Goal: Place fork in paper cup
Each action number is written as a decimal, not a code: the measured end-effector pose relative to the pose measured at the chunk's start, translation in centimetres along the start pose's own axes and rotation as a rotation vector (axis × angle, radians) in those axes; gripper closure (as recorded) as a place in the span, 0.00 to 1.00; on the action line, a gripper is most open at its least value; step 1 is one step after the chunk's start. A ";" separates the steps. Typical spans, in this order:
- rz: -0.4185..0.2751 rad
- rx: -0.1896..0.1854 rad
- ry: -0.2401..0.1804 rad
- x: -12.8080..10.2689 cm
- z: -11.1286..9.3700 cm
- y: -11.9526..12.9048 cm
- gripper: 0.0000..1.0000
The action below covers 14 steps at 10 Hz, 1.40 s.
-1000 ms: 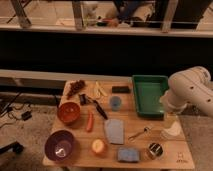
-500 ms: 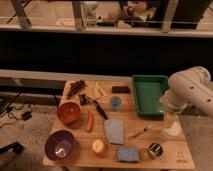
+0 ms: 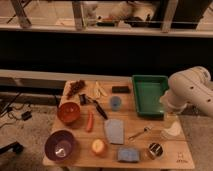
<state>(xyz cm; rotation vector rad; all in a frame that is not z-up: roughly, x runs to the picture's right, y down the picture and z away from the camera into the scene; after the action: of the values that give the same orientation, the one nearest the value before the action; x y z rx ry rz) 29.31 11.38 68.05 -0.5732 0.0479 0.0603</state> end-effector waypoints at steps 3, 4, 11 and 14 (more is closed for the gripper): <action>-0.007 0.027 -0.029 -0.2 -0.2 0.2 0.20; -0.014 0.059 -0.061 -0.2 -0.3 0.5 0.20; -0.136 0.157 -0.143 -3.9 -0.4 1.1 0.20; -0.242 0.159 -0.133 -6.4 0.4 1.1 0.20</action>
<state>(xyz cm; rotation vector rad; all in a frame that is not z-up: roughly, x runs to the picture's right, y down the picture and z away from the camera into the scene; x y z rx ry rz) 22.85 12.21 68.23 -0.4121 -0.1446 -0.1400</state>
